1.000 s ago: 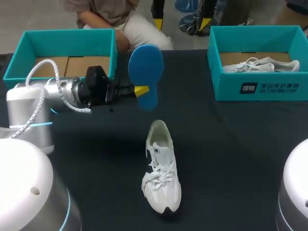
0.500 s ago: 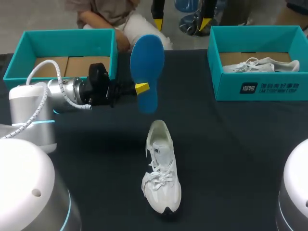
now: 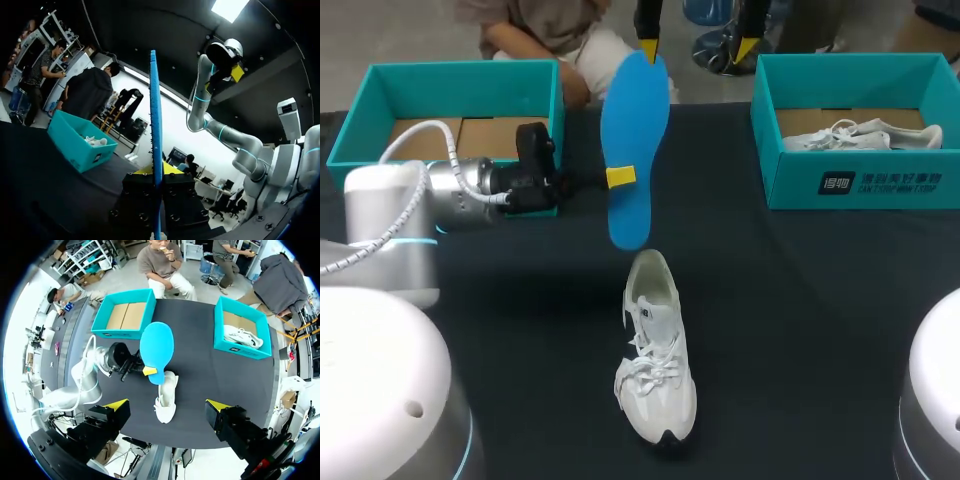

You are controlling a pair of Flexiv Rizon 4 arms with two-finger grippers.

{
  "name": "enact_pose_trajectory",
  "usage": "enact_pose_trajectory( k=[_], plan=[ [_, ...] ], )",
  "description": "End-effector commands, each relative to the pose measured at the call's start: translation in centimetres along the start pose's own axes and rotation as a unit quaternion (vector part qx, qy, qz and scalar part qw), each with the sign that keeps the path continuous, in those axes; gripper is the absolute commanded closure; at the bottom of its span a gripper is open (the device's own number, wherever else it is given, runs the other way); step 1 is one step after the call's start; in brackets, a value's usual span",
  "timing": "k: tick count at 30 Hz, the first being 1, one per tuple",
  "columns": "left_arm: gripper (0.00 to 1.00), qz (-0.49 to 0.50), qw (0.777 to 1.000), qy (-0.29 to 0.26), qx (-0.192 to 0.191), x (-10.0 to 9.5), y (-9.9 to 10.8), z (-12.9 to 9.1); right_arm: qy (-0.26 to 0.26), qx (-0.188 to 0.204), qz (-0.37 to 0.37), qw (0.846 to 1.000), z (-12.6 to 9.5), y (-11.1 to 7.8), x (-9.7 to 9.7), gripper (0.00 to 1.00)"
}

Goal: Take the shoe out of the shoebox, open the shoe tongue, remove and reinsert the insole, then place the shoe into the shoebox

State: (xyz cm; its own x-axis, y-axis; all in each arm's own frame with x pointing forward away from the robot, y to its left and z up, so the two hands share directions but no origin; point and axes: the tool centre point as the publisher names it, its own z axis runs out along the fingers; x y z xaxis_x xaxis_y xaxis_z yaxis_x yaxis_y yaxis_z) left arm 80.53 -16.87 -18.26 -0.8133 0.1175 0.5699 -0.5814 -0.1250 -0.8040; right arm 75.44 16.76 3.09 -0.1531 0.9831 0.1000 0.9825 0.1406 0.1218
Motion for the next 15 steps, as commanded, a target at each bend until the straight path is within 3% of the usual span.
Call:
enact_pose_trajectory(
  k=[1, 15],
  plan=[
    [1.00, -0.083, 0.996, 0.018, 0.001, 0.01, -0.16, -0.03, -0.001, 0.001, 0.001, 1.000, -0.01, 0.07, 0.04, 0.00],
    [1.00, -0.075, 0.997, 0.037, -0.006, -0.05, -0.25, 0.29, -0.001, 0.001, 0.001, 1.000, -0.01, 0.07, 0.04, 0.00]
  ],
)
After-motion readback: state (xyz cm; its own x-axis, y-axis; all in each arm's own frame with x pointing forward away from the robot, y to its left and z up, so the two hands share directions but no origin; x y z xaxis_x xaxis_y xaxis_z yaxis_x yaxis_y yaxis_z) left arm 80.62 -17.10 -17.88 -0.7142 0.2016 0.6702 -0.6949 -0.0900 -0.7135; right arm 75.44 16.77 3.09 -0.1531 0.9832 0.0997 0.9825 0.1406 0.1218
